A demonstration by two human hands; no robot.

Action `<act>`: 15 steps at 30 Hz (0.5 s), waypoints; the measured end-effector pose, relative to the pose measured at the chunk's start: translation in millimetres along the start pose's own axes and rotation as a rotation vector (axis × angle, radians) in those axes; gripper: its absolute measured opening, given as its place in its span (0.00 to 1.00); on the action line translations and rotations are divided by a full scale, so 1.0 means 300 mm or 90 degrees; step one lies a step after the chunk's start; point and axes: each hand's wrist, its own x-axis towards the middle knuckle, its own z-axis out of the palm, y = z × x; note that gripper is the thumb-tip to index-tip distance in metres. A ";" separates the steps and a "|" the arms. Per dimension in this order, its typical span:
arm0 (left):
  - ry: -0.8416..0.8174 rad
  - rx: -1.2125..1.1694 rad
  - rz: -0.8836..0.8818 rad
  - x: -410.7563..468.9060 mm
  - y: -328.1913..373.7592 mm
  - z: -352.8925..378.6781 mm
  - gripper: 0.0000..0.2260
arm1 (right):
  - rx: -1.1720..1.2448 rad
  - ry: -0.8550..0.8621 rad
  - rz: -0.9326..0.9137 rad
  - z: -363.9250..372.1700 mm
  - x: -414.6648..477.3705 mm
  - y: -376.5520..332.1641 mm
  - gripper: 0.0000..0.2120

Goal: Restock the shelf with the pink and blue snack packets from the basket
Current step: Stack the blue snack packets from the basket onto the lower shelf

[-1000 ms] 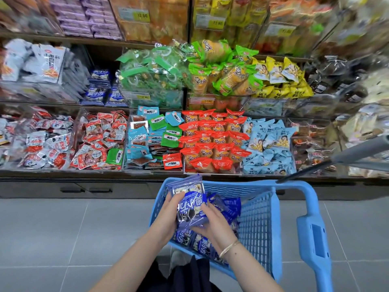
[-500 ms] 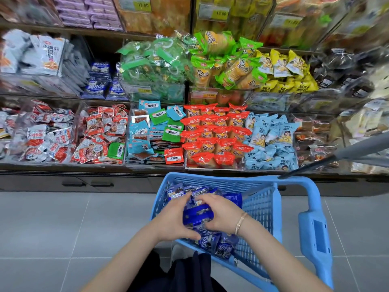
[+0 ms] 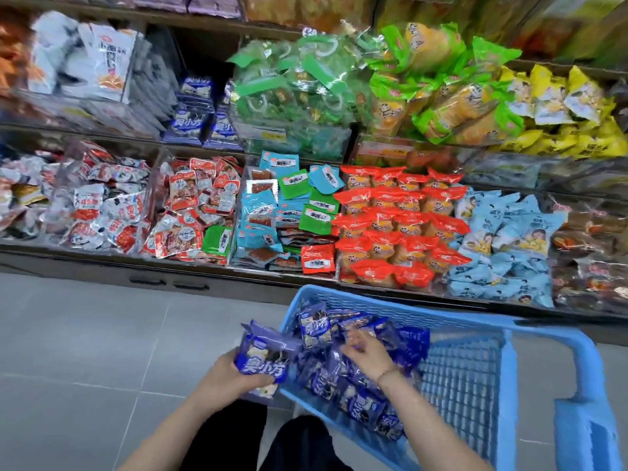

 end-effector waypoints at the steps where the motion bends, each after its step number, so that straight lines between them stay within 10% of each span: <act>1: 0.027 -0.024 -0.014 0.009 -0.011 -0.039 0.27 | -0.009 -0.010 0.039 0.031 0.046 0.014 0.24; 7: 0.094 -0.106 -0.057 0.070 -0.065 -0.218 0.17 | -0.056 0.033 0.128 0.197 0.282 -0.004 0.13; 15: 0.075 -0.138 -0.108 0.108 -0.153 -0.312 0.24 | -0.178 0.057 0.281 0.293 0.423 -0.028 0.37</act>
